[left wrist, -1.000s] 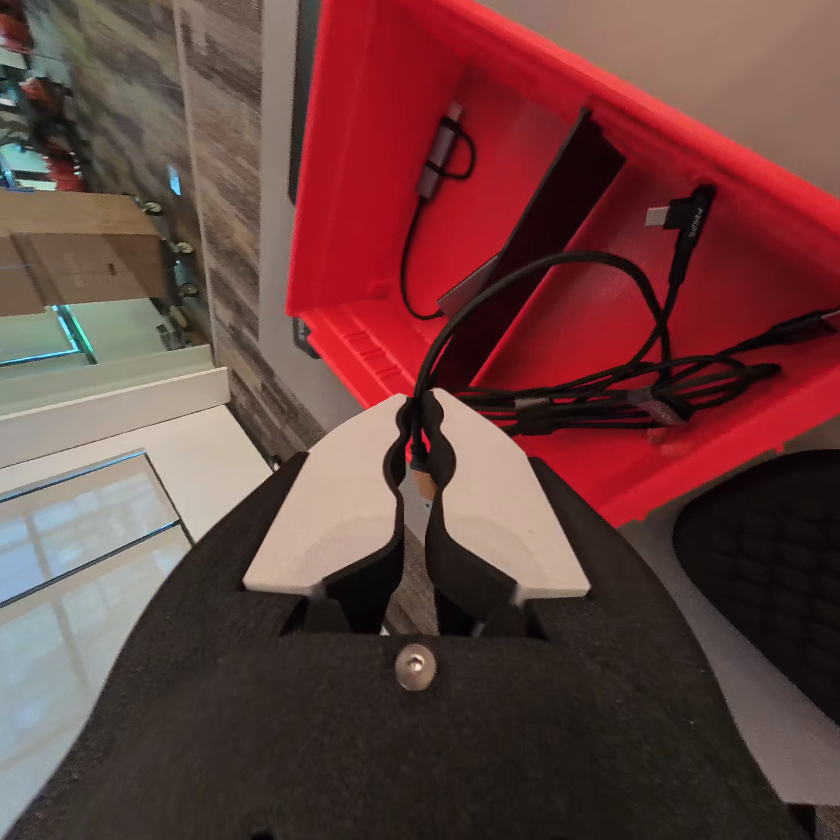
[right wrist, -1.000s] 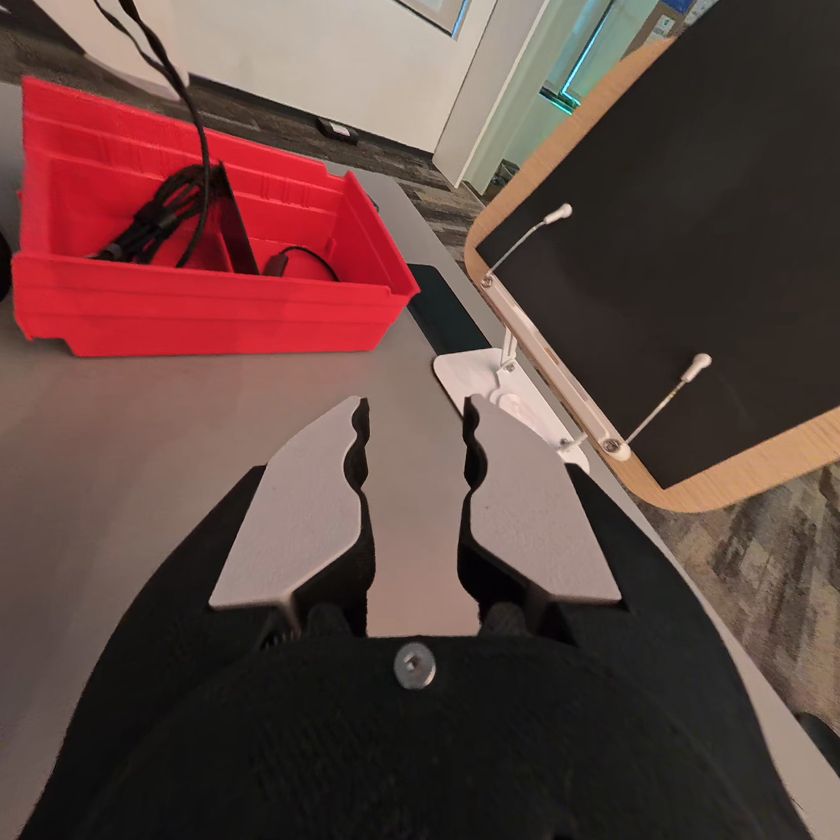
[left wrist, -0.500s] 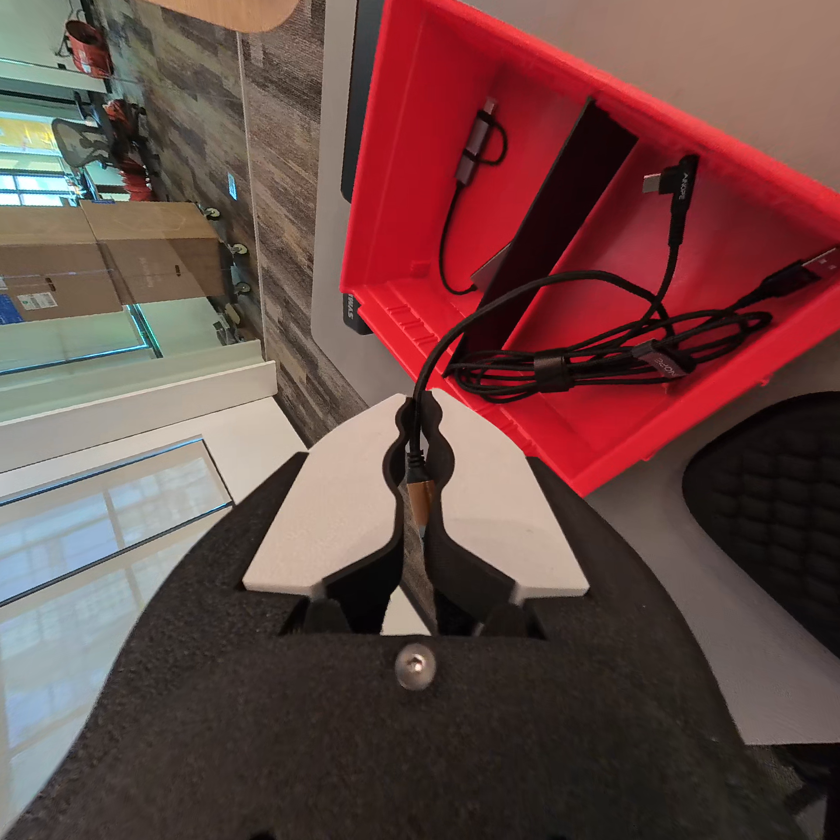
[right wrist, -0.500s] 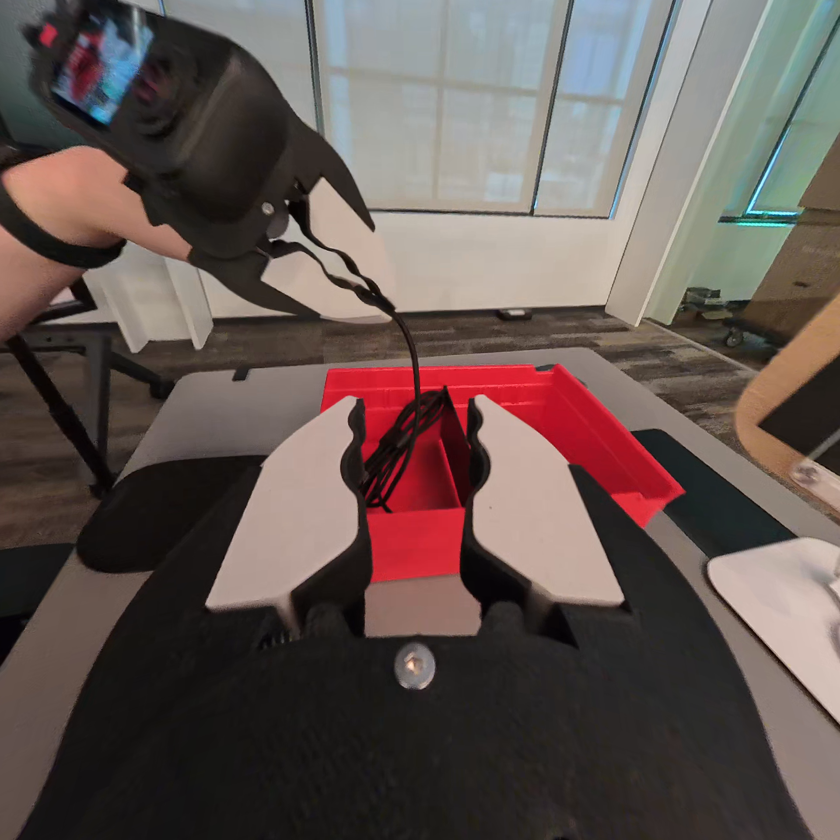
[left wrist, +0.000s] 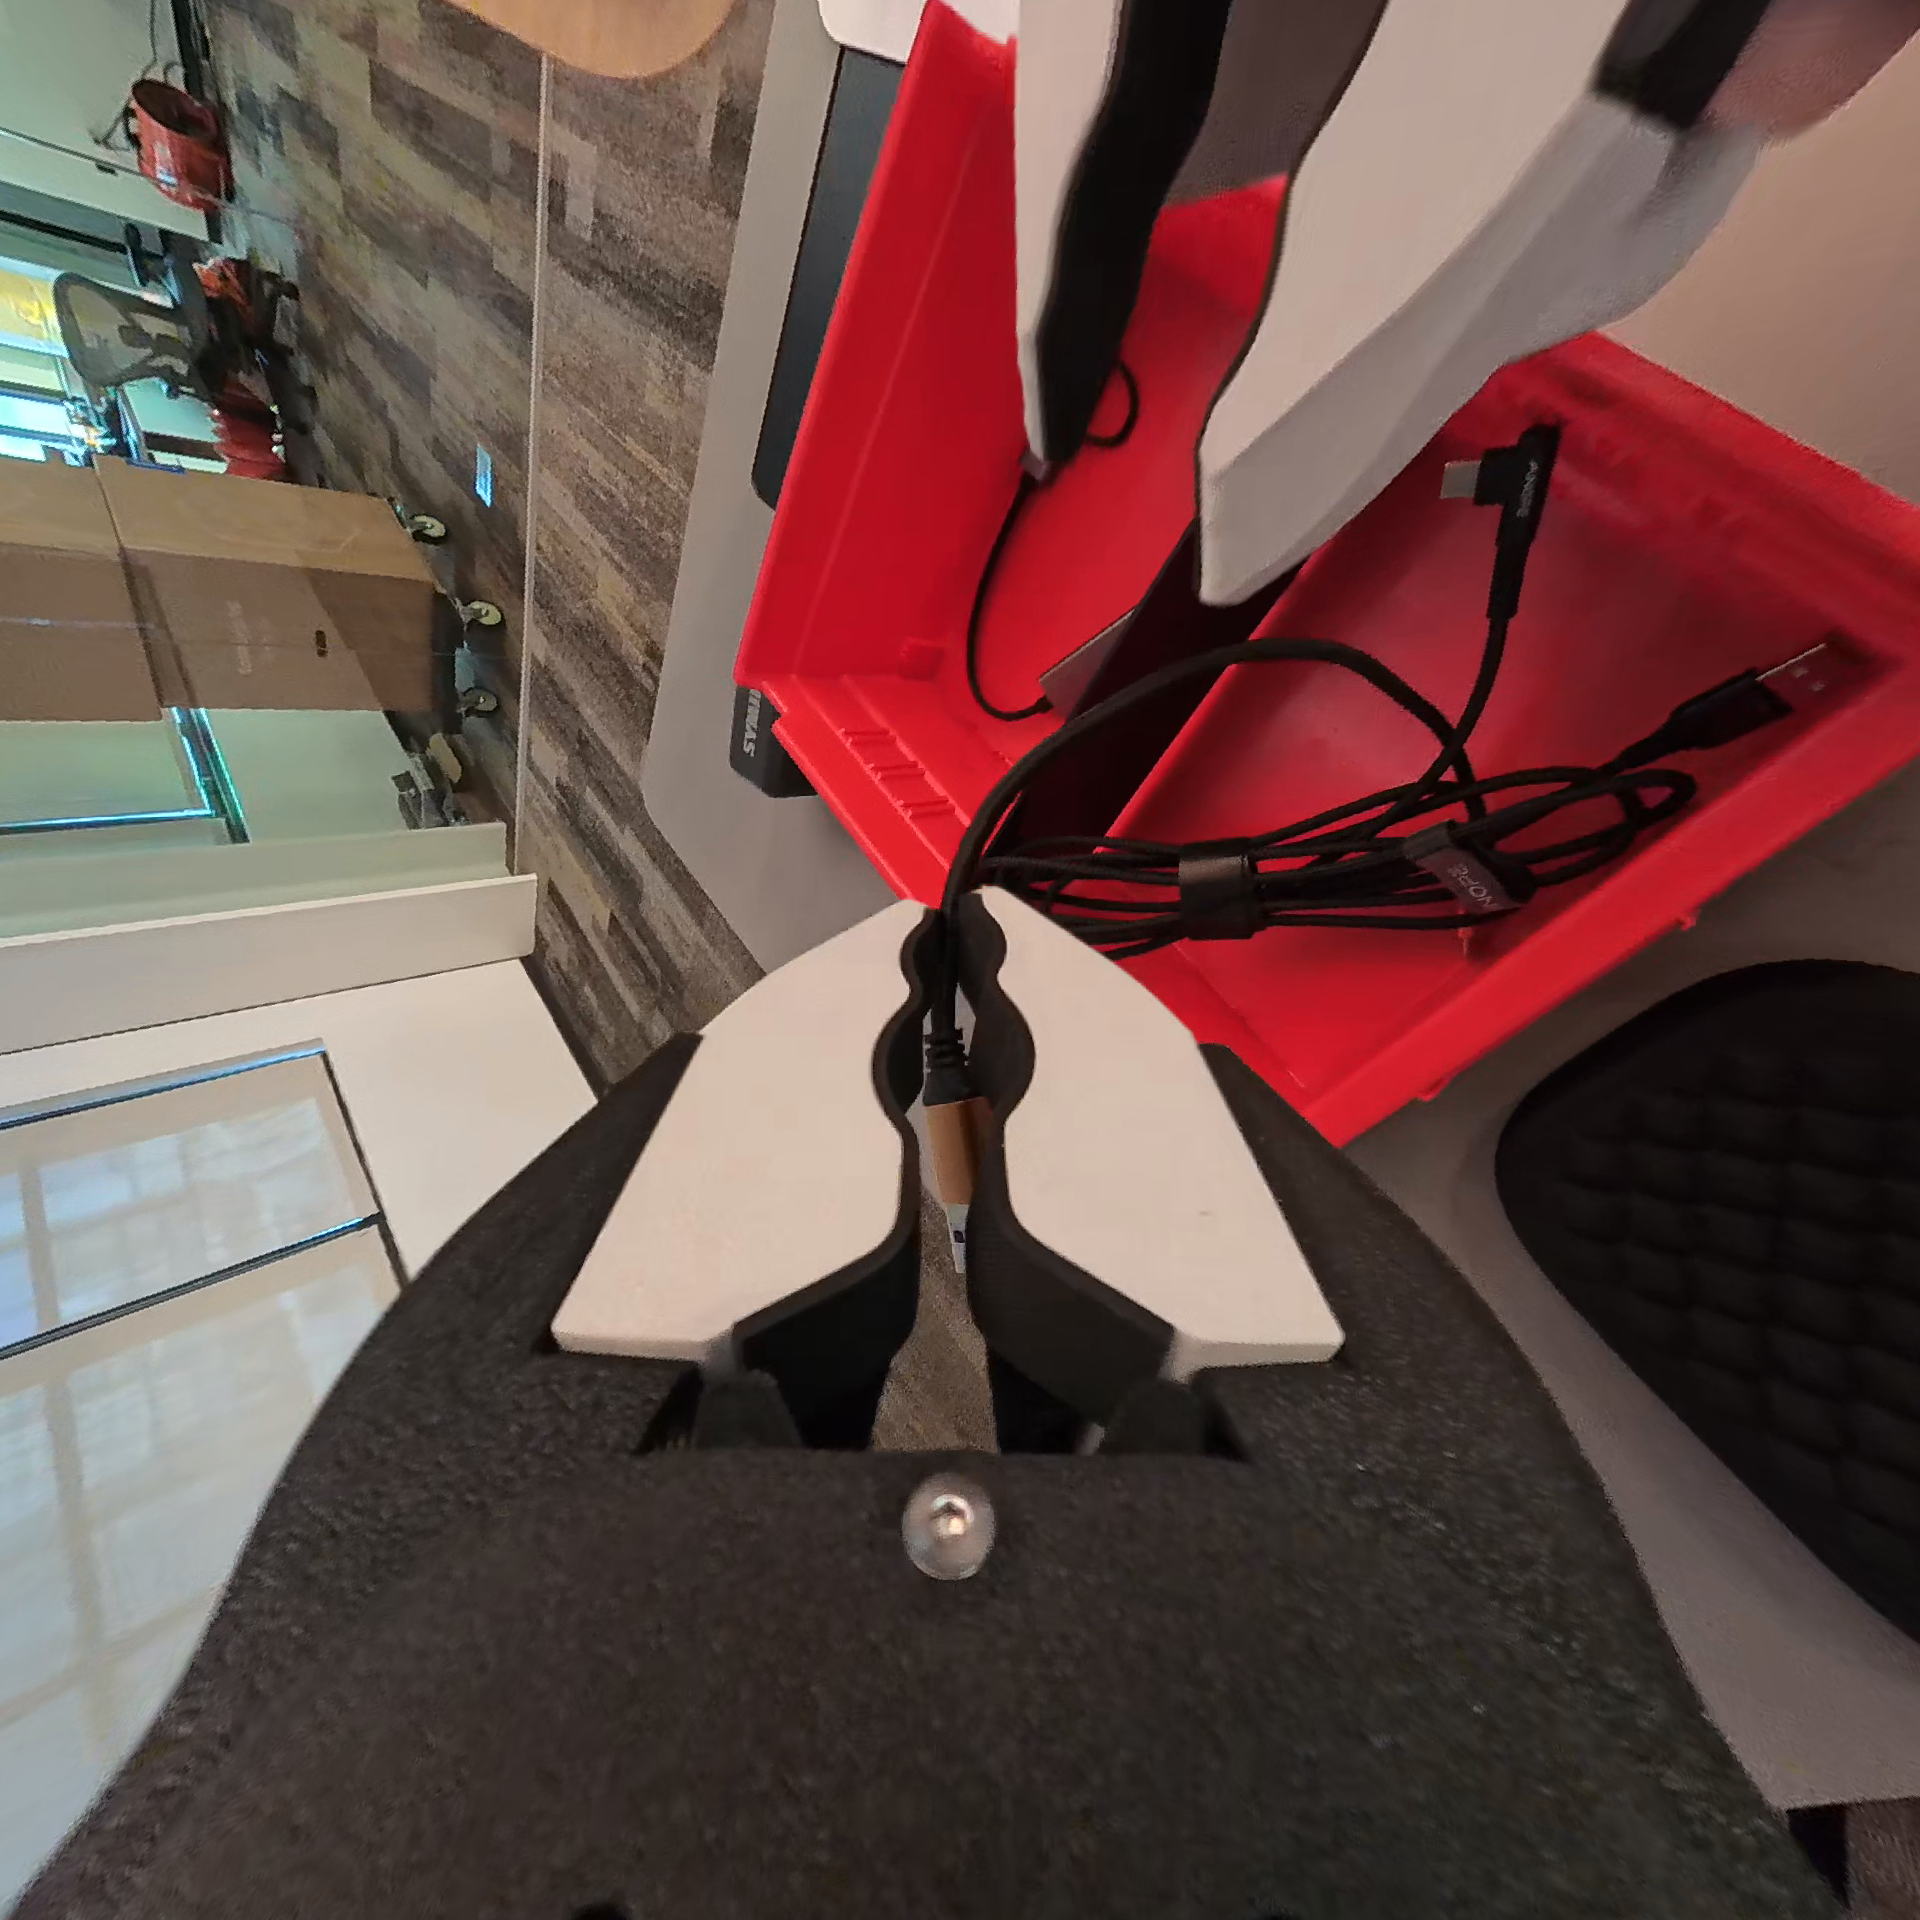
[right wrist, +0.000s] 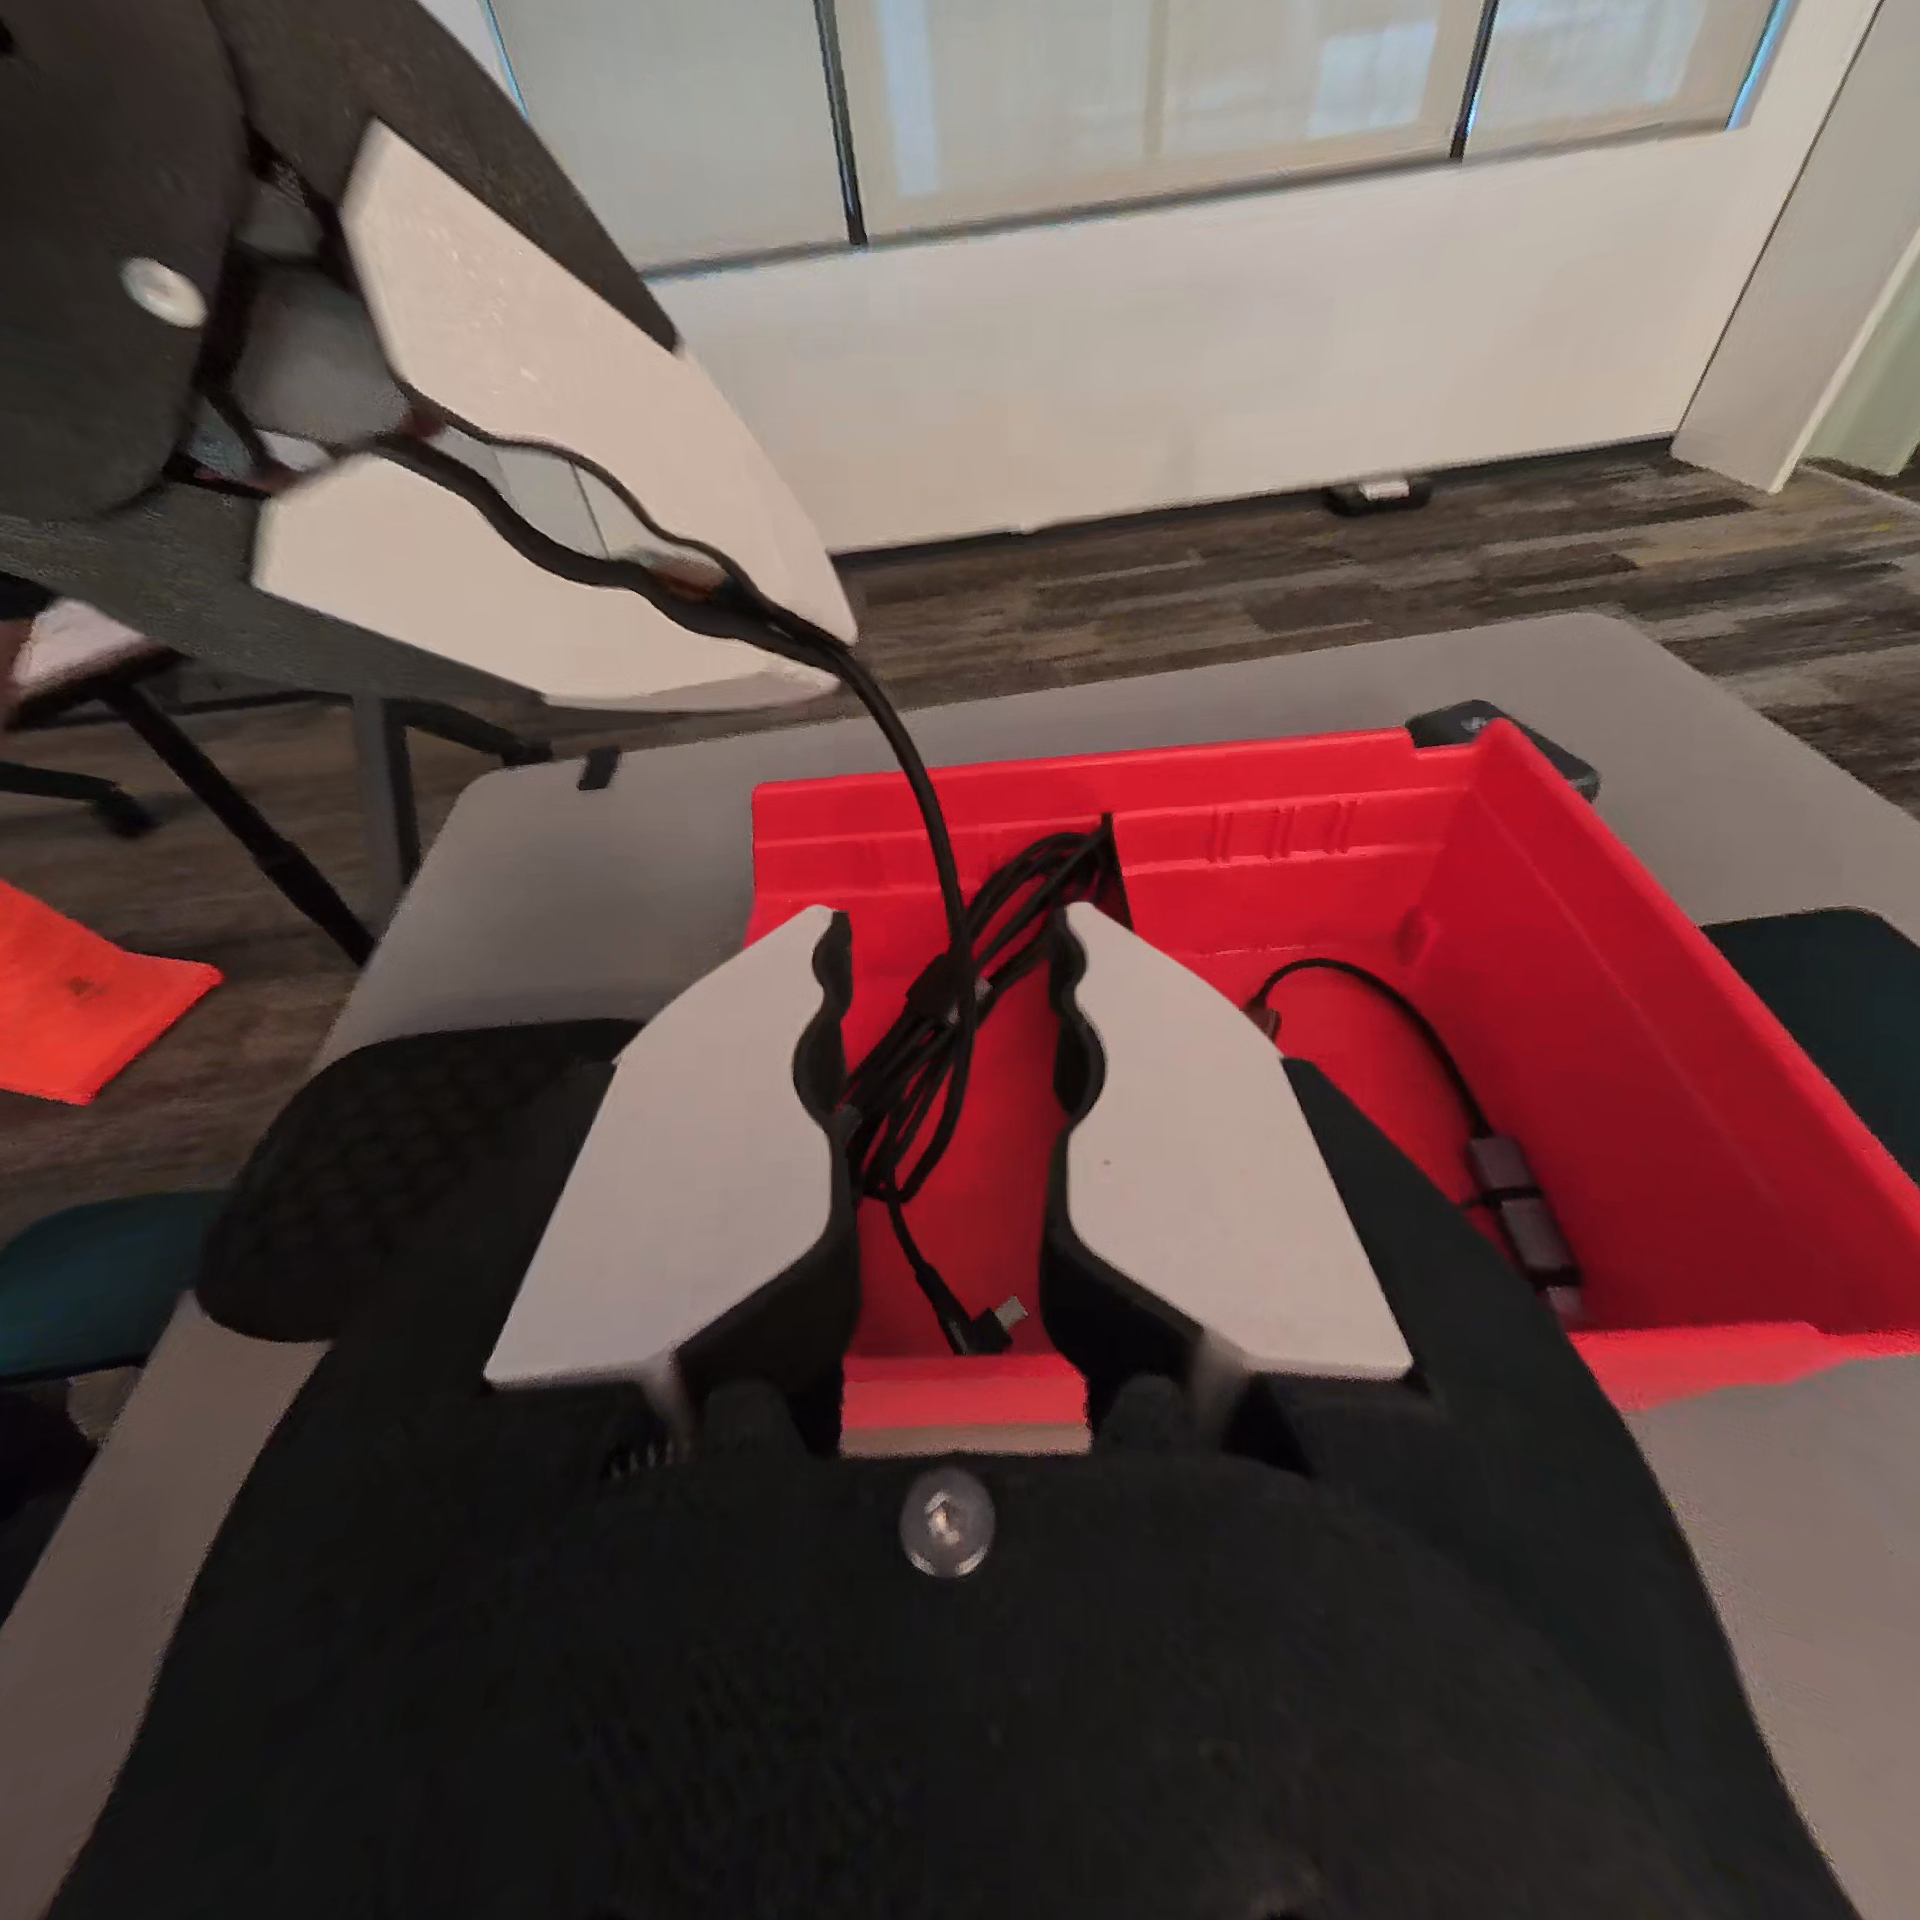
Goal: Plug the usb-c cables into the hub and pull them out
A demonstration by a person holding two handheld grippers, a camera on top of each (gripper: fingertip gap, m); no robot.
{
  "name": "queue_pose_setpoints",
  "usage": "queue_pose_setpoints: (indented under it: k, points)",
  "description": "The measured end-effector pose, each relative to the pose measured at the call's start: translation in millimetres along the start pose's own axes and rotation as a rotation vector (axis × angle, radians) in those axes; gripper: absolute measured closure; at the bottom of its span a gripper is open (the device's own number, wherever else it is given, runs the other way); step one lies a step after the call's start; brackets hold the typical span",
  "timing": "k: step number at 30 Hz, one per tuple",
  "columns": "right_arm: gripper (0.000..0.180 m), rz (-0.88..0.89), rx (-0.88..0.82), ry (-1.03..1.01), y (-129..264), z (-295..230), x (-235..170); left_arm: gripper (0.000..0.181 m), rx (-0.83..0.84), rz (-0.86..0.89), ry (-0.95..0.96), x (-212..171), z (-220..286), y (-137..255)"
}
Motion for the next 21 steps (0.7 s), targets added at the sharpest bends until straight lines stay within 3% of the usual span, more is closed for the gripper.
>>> queue_pose_setpoints:
  k: [7,9,11,21]
  points:
    - [0.147,-0.297,0.030,-0.061,-38,3,-20,0.178,-0.010,0.018,0.025,-4,-1,1]
    - [0.166,-0.380,0.050,-0.088,-43,3,-28,0.178,-0.012,0.018,0.035,-7,-2,1]
    - [0.171,-0.443,0.067,-0.104,-47,3,-36,0.178,-0.023,0.025,0.045,-8,-1,1]
    - [0.174,-0.462,-0.179,-0.006,-36,33,-42,0.179,-0.034,0.030,0.075,-9,7,-31]
Point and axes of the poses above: each gripper's, where its closed fingertips meet, y back along the fingers, x out of its top, z = x × y across the jaws, the point moved 3 cm from there along y, back along the fingers, and after that the axes turned 4 degrees about y, right-handed, at the moved point
